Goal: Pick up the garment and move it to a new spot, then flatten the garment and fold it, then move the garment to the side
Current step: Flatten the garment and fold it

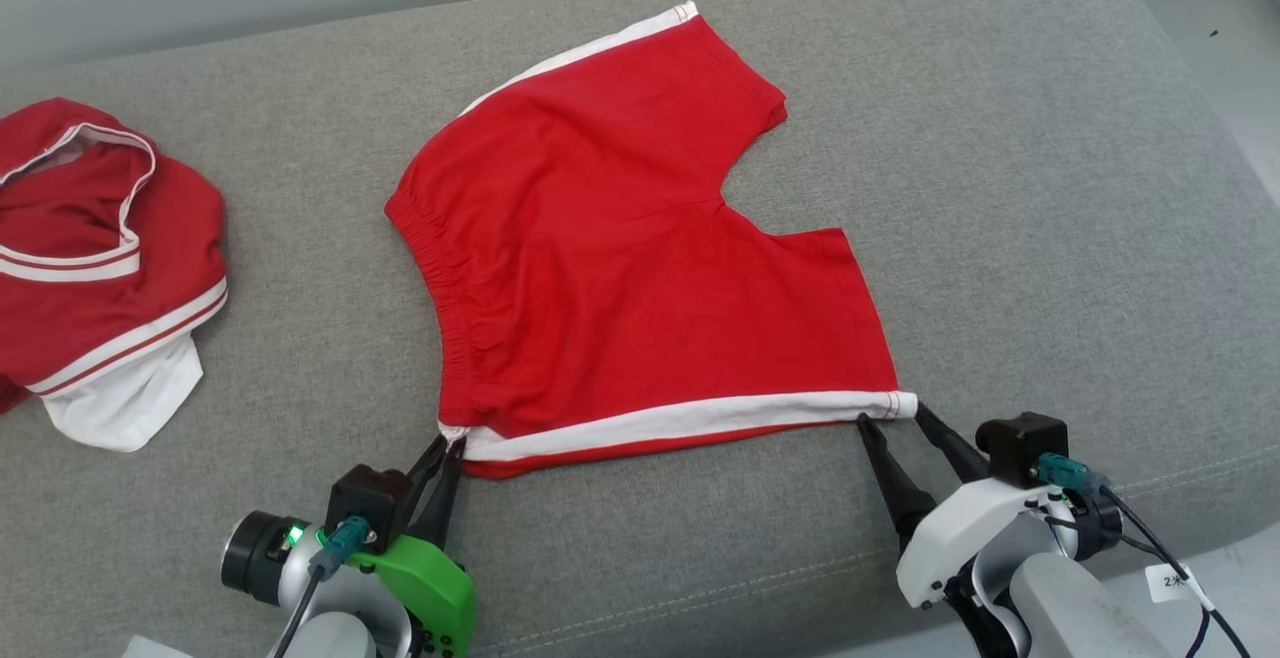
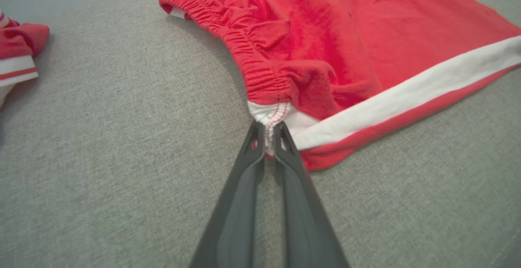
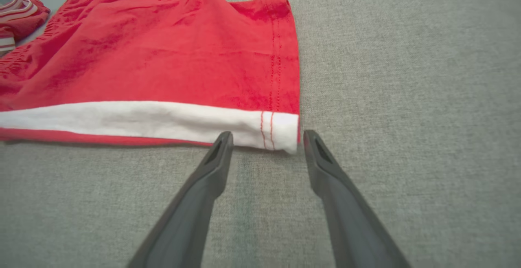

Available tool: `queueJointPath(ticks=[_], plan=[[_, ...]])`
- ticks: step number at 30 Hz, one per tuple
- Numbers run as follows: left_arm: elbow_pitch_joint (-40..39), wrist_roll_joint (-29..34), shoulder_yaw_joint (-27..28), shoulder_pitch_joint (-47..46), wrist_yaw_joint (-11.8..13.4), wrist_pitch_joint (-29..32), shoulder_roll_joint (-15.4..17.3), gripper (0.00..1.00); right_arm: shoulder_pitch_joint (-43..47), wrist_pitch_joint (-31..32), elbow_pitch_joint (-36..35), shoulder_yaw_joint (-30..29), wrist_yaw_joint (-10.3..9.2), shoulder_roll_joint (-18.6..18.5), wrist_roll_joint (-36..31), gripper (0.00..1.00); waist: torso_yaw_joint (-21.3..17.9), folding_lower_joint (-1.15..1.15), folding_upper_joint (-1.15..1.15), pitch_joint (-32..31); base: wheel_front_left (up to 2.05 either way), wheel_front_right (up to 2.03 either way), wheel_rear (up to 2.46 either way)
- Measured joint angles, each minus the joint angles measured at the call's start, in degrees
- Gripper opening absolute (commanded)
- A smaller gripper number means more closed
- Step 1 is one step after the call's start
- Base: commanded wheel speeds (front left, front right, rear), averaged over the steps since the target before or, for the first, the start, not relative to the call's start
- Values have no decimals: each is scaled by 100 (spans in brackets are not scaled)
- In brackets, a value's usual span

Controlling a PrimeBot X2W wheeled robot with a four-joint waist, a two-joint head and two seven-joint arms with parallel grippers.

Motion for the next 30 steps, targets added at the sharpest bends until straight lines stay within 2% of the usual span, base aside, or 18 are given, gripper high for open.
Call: queueJointPath(ticks=[5,6,11,14,16,19,21,30], plan=[[-16,0,-1,0,0,0,-9,0,-76,0,168,168,0,34,129,70,38,0,0,-30,0,0,0],[-30,0,-3,0,0,0,-12,0,-140,0,214,242,0,42,148,56,40,0,0,-39,0,0,0],[-48,0,-3,1,0,0,-16,0,-246,-1,333,380,0,41,225,44,36,0,0,-71,0,0,0],[-48,0,-3,2,0,0,-20,0,-277,-2,408,443,0,42,258,30,30,0,0,-90,0,0,0],[-55,-1,-2,4,0,0,-25,0,-296,-5,421,449,0,41,289,27,27,0,0,-101,0,0,0],[-143,-118,70,10,0,0,-62,0,-382,-5,393,419,0,35,341,13,22,0,0,-121,0,0,0],[-226,-236,165,13,0,0,-93,0,-452,-5,266,323,0,20,357,0,16,0,0,-133,0,0,0],[-667,-504,378,51,-1,-1,-121,0,-687,-24,-517,32,1,-233,366,0,-25,0,0,-189,0,0,0]])
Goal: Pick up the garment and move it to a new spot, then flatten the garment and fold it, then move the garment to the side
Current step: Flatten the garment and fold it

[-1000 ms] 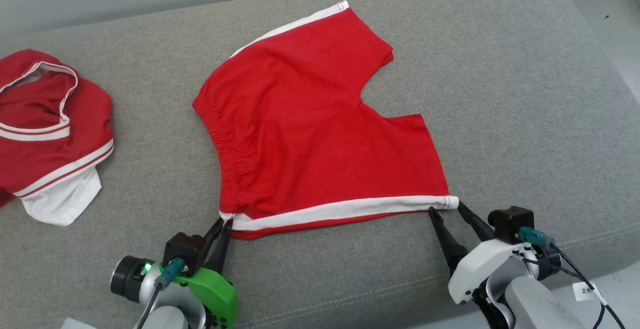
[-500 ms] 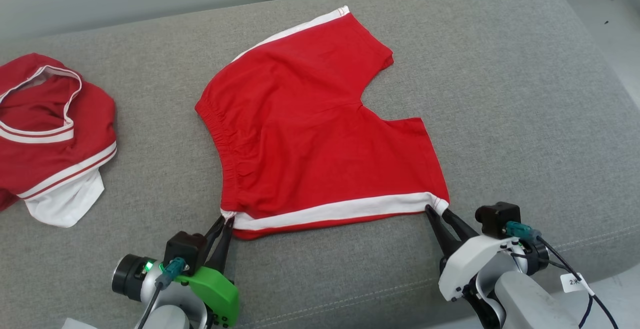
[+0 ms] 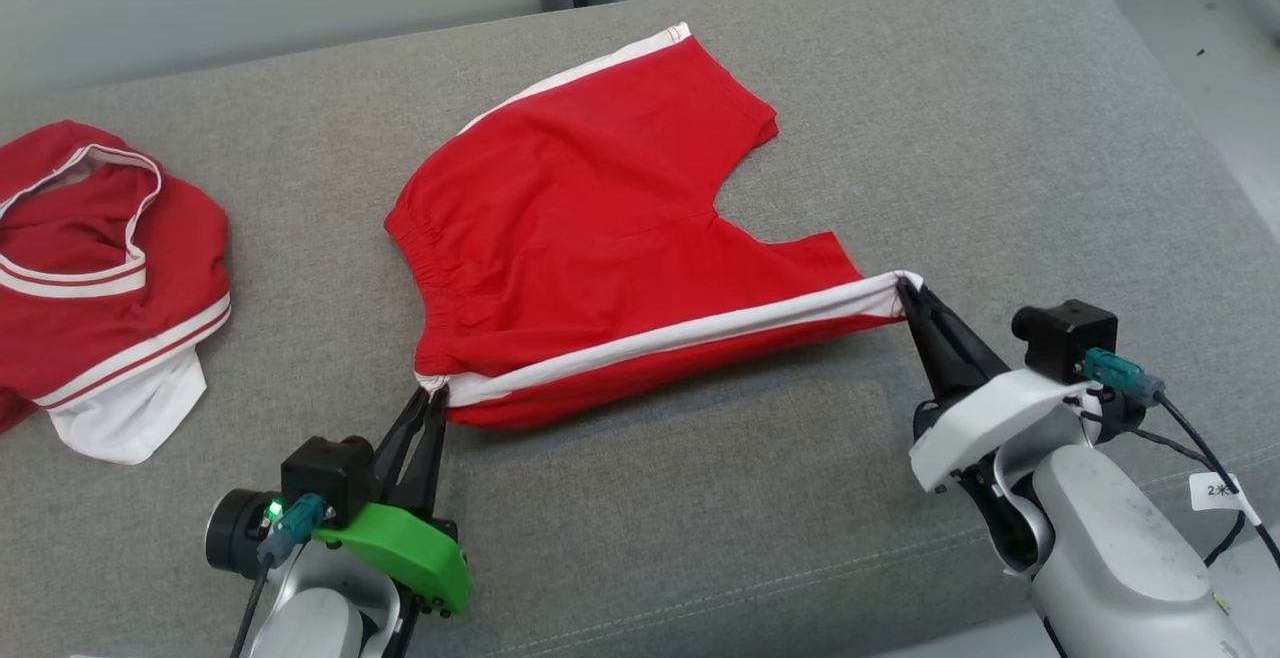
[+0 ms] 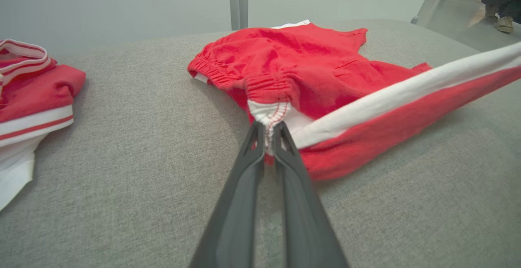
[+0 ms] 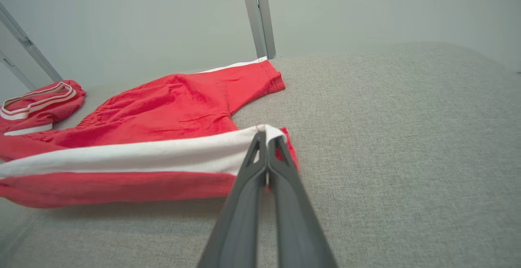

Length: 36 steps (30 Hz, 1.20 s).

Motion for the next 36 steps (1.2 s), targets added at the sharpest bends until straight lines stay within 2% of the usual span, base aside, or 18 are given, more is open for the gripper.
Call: queueJointPath(ticks=[6,14,20,28,36], plan=[[-367,-113,133,196,1,0,-14,0,69,0,-526,-229,7,-79,2,0,-15,0,0,-79,0,0,0],[-825,-180,394,642,90,0,-45,0,634,0,-1155,-410,48,-193,1,0,-41,0,0,-297,0,0,0],[-1285,-204,631,870,220,-1,-59,0,859,0,-1862,-433,49,-287,-100,0,-106,0,0,-519,0,0,0],[-1797,-200,733,1259,270,-16,-58,0,1318,-1,-2693,-350,49,-510,-157,0,-256,0,0,-769,0,0,0],[-1940,-191,624,1735,304,-16,-46,0,1896,-8,-2846,-179,48,-877,-164,0,-318,0,0,-712,0,0,0]])
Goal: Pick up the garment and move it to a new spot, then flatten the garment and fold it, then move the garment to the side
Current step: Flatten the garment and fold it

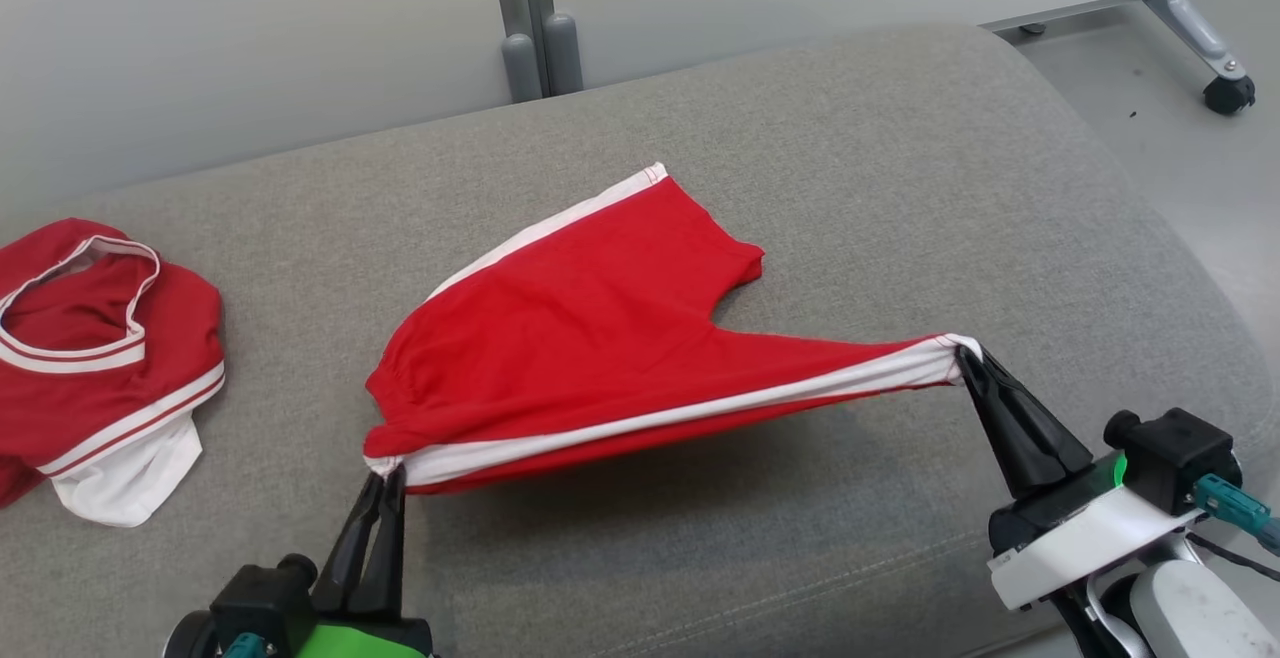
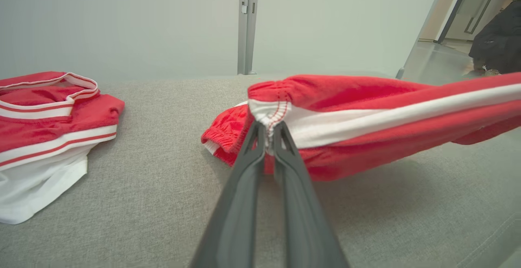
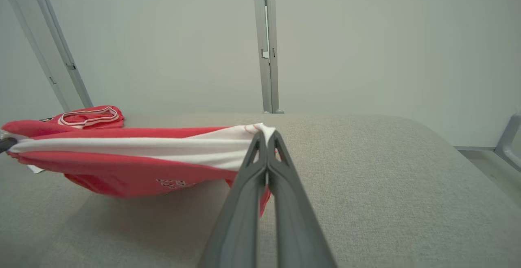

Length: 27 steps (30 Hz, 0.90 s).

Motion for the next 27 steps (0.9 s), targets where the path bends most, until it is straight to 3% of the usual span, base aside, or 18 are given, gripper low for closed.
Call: queueJointPath(ticks=[16,27], plan=[[283,46,-467,-273,-127,140,19,0,-403,107,756,63,-1,-77,341,0,411,0,0,335,0,0,0],[845,-164,-538,-1677,-157,684,5,0,-2228,803,1329,415,-1,-354,556,0,724,0,0,887,0,0,0]])
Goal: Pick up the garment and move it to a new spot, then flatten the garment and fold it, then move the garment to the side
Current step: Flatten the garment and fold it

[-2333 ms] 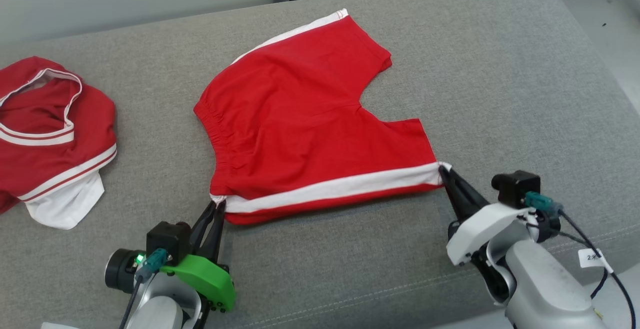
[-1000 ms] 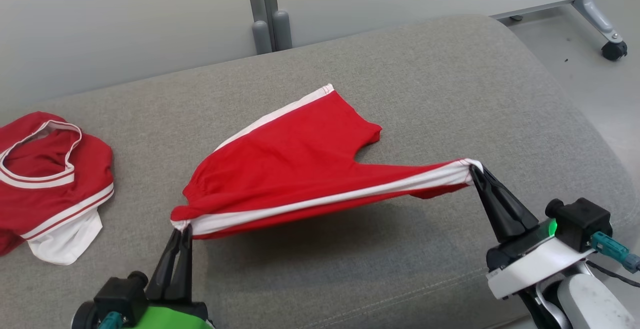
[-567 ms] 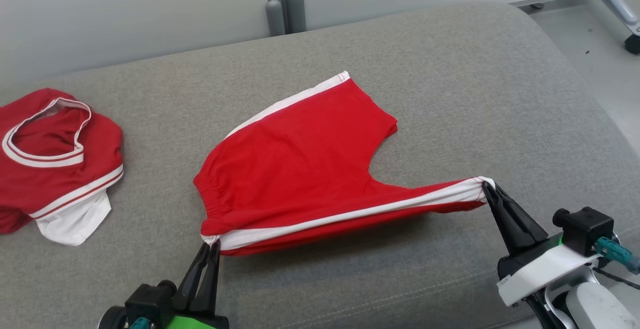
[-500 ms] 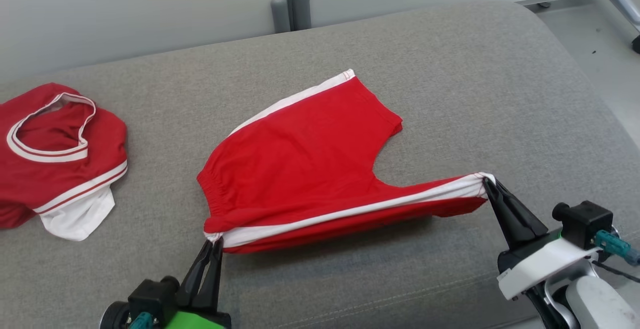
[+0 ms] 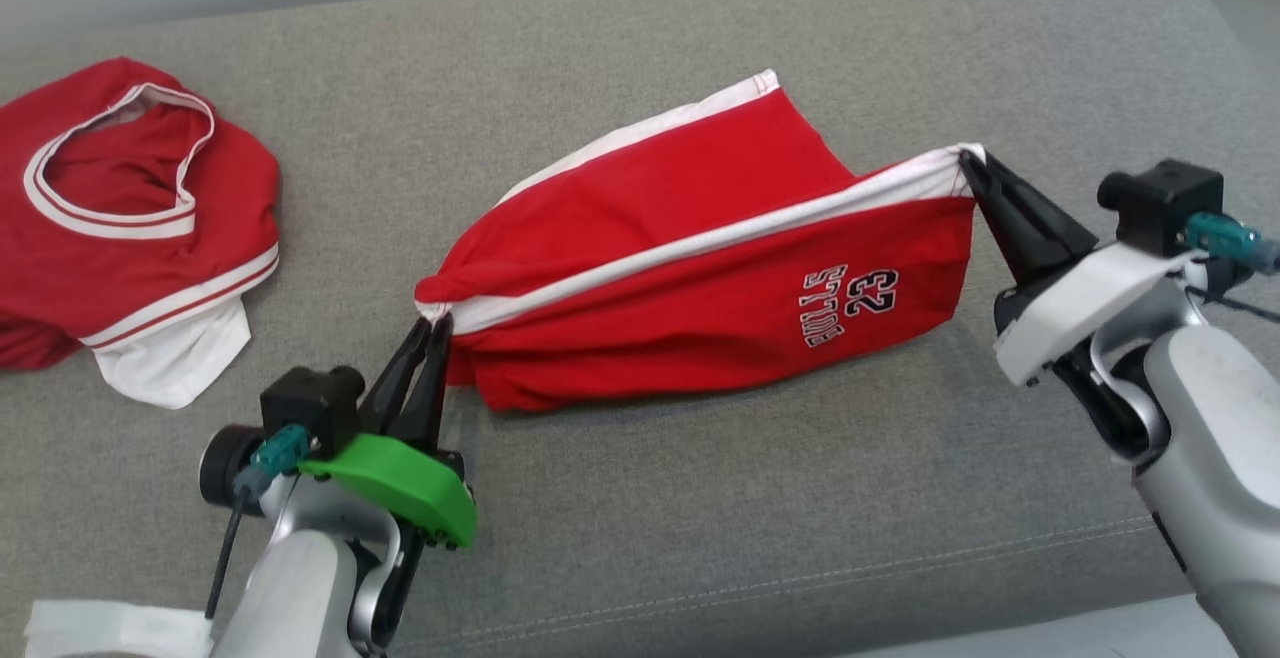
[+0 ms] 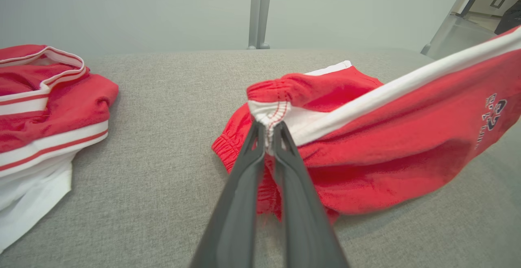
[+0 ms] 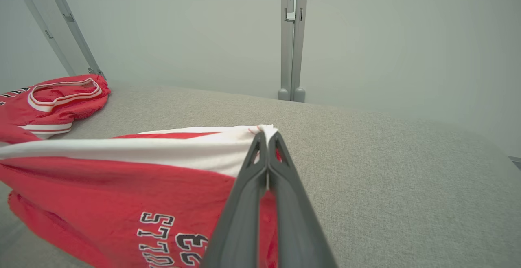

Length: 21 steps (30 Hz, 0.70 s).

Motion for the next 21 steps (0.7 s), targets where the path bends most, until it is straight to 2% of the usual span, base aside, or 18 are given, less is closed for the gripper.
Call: queueJointPath(ticks=[6,14,21], plan=[[386,-20,-105,-894,15,368,-32,0,-1072,621,500,259,0,-226,203,0,208,0,0,495,0,0,0],[664,-377,-432,-1723,168,544,-56,0,-2050,1089,1056,514,0,-408,387,0,506,0,0,1081,0,0,0],[827,-715,-748,-2206,416,552,-73,0,-2735,1310,1471,782,0,-544,403,0,792,0,0,1526,0,0,0]])
